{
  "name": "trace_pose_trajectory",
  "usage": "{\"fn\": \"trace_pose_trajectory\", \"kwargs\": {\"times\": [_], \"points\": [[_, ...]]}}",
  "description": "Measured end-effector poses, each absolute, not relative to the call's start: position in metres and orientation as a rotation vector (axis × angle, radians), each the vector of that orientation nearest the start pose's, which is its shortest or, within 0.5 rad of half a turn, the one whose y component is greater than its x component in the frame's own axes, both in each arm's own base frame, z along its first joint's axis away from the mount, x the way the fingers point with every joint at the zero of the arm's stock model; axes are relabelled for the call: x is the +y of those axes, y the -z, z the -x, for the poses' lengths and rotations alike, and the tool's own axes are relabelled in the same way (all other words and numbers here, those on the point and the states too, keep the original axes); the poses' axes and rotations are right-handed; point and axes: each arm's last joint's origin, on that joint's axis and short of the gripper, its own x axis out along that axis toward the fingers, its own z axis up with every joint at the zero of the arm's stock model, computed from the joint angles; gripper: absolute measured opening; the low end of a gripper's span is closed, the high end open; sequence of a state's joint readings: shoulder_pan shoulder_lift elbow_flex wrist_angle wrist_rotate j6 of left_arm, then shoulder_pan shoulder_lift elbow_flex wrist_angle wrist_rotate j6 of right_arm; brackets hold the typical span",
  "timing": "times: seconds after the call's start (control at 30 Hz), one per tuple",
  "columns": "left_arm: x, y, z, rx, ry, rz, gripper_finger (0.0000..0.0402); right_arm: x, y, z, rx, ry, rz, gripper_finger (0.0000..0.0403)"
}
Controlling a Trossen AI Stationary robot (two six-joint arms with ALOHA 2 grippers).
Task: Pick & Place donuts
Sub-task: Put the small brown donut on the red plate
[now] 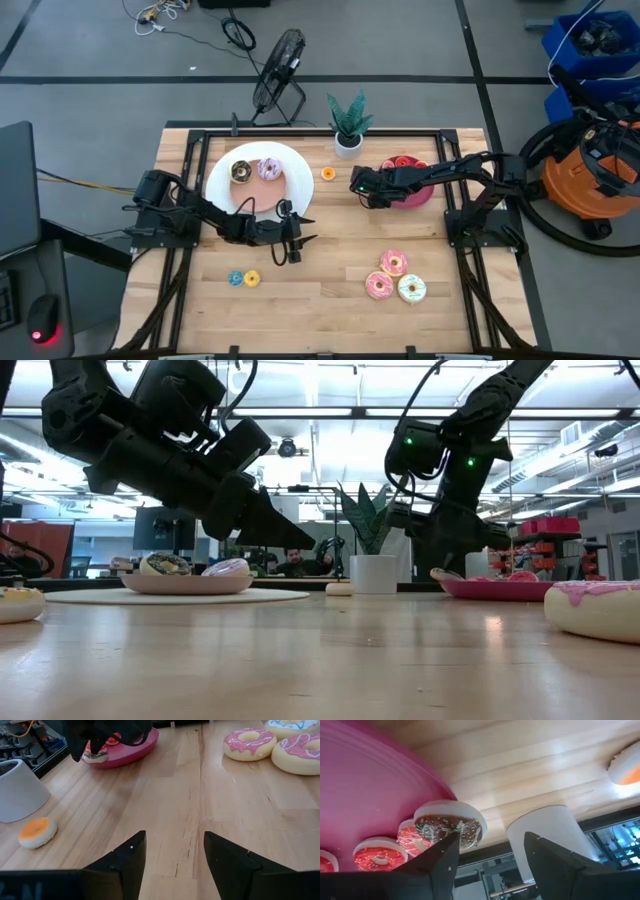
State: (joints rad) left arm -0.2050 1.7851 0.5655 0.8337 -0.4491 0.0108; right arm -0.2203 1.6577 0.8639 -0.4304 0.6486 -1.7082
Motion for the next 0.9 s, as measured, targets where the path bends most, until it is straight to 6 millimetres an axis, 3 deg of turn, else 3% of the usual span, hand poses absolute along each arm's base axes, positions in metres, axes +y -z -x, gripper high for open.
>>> {"fn": "trace_pose_trajectory", "kwargs": {"times": [0.6,0.9], "points": [[-0.050,-0.117,-0.300,0.368,-0.237,-0.134,0.0204,-0.080,-0.148,-0.270,1.687,-0.504,1.591,0.0212],[-0.050,-0.117,-0.300,0.368,-0.236,-0.134,0.0204,-0.078,-0.166,-0.262,1.662,-0.446,1.576,0.0212]]}}
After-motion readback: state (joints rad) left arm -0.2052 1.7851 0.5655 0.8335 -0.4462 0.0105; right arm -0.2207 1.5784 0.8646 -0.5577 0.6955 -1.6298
